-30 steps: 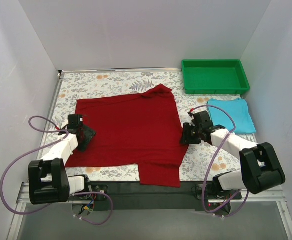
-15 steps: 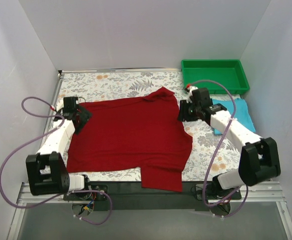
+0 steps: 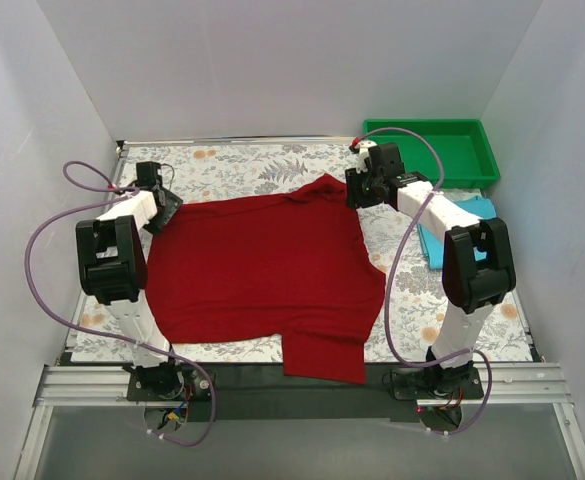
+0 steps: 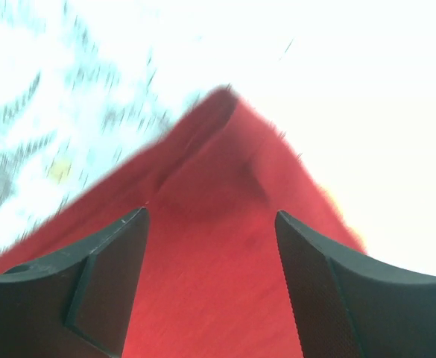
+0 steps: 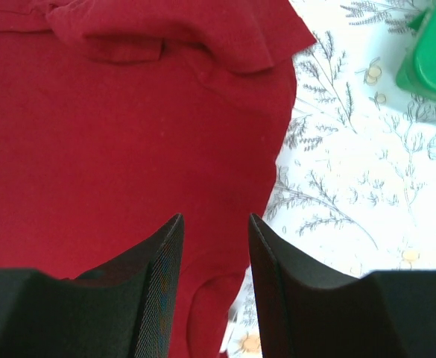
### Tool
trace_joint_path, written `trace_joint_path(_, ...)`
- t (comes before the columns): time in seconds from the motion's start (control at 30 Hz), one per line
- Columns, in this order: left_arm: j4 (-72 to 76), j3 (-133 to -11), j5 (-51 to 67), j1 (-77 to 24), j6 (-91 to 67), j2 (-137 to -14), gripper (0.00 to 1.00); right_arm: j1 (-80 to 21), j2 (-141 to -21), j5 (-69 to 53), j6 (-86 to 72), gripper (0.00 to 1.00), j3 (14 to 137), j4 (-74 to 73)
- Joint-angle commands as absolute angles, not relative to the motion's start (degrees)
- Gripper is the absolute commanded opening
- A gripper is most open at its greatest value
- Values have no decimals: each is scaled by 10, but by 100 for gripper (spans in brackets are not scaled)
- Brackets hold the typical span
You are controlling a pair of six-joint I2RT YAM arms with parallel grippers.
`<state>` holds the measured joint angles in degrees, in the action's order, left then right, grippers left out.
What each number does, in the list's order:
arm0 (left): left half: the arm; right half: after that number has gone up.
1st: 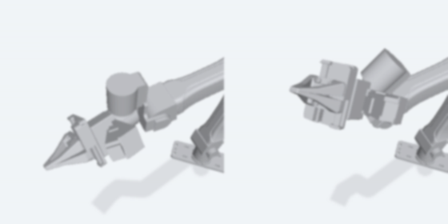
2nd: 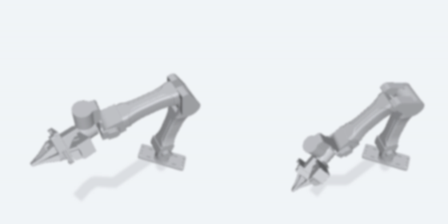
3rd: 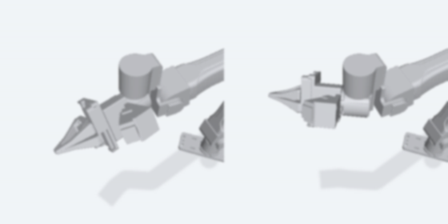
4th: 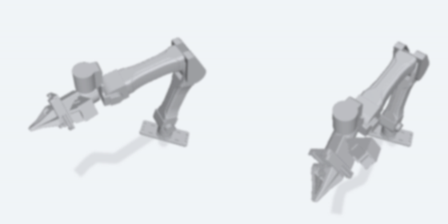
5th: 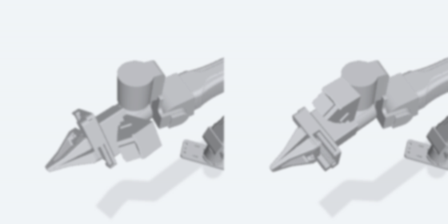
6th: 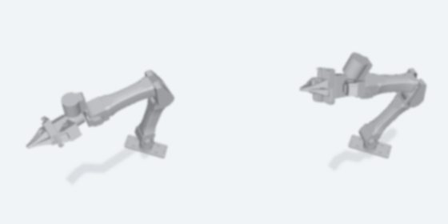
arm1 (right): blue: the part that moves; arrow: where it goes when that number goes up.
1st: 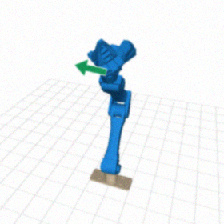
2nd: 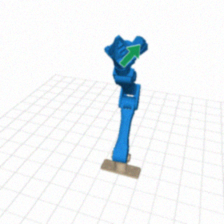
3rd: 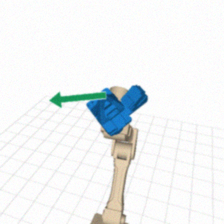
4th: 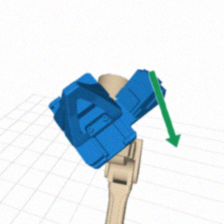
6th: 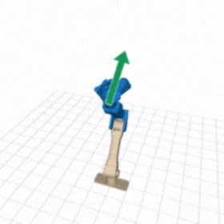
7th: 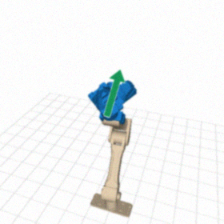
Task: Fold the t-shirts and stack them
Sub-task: Flatten the tshirt out
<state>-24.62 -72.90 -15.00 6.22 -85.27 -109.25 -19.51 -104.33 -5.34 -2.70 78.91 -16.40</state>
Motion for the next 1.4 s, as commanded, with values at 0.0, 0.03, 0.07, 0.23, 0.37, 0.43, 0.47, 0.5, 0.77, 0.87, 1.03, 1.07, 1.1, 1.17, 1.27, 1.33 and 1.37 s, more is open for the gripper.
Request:
trace_joint_path(0.0, -224, -786, -180, 72, -858, -1103, 63, -195, -1063, -61, 13, 40, 827, -137)
trace_joint_path(0.03, -224, -796, -180, 73, -859, -1120, 63, -195, -1067, -64, 14, 40, 830, -136)
trace_joint_path(0.07, -226, -811, -179, 73, -858, -1128, 61, -195, -1071, -67, 14, 40, 832, -134)
trace_joint_path(0.23, -233, -839, -173, 73, -857, -1165, 58, -195, -1092, -71, 12, 40, 841, -120)
trace_joint_path(0.37, -240, -844, -170, 73, -857, -1170, 55, -194, -1099, -70, 14, 40, 846, -119)
trace_joint_path(0.43, -241, -841, -175, 73, -853, -1169, 50, -194, -1099, -72, 16, 40, 844, -118)
trace_joint_path(0.47, -242, -840, -176, 73, -850, -1168, 47, -195, -1100, -72, 16, 40, 843, -117)
trace_joint_path(0.5, -242, -839, -177, 73, -845, -1167, 44, -195, -1101, -74, 16, 40, 842, -117)
trace_joint_path(0.77, -243, -776, -195, 73, -867, -1085, 53, -195, -1085, -81, 18, 40, 824, -115)
trace_joint_path(0.87, -236, -752, -195, 74, -878, -1068, 53, -195, -1080, -86, 18, 40, 813, -113)
trace_joint_path(1.03, -239, -748, -178, 73, -882, -1082, 49, -195, -1072, -85, 21, 40, 799, -111)
trace_joint_path(1.07, -239, -748, -178, 74, -884, -1085, 47, -195, -1070, -84, 22, 40, 798, -111)
trace_joint_path(1.1, -239, -750, -178, 74, -883, -1088, 47, -195, -1070, -84, 22, 40, 795, -111)
trace_joint_path(1.17, -241, -752, -180, 73, -882, -1097, 45, -195, -1068, -87, 21, 40, 793, -110)
trace_joint_path(1.27, -242, -755, -183, 73, -881, -1106, 44, -195, -1069, -89, 21, 40, 790, -109)
trace_joint_path(1.33, -242, -758, -185, 73, -878, -1113, 42, -195, -1070, -89, 22, 40, 789, -108)
trace_joint_path(1.37, -242, -761, -184, 73, -875, -1119, 42, -195, -1071, -89, 21, 40, 789, -107)
